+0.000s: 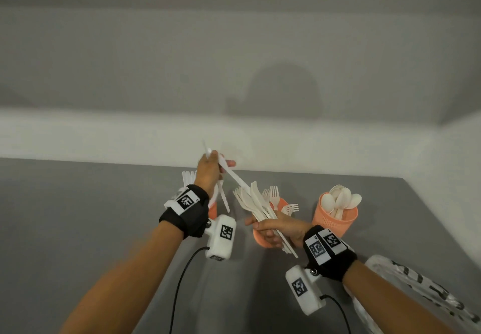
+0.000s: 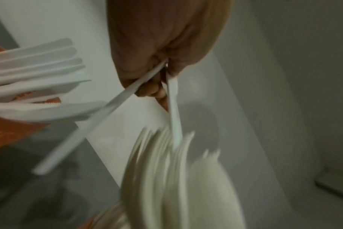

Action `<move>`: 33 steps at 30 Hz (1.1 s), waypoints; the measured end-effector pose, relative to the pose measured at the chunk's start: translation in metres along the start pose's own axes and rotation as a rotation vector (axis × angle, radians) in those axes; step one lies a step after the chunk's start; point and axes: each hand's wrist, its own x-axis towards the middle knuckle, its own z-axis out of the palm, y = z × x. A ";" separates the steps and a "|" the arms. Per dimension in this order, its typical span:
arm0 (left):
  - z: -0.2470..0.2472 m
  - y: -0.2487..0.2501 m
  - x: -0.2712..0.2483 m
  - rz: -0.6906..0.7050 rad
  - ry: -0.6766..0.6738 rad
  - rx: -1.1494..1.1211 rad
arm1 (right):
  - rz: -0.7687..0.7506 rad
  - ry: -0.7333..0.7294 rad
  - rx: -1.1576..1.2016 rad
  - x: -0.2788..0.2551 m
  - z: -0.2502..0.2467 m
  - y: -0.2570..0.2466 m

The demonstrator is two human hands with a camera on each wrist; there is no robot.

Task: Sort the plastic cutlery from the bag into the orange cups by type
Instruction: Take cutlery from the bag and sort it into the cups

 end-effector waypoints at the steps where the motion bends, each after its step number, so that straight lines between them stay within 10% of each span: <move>1: -0.007 0.003 0.005 -0.011 0.062 -0.096 | 0.004 0.011 -0.001 0.000 -0.001 0.001; 9: -0.046 0.022 0.032 0.281 0.419 -0.081 | -0.010 0.213 -0.019 0.001 -0.003 -0.004; 22: -0.055 -0.063 0.015 0.243 0.198 0.305 | -0.129 0.342 0.047 0.027 0.007 0.000; 33: -0.068 -0.083 0.005 0.606 0.143 1.217 | -0.195 0.381 -0.043 0.021 0.009 0.006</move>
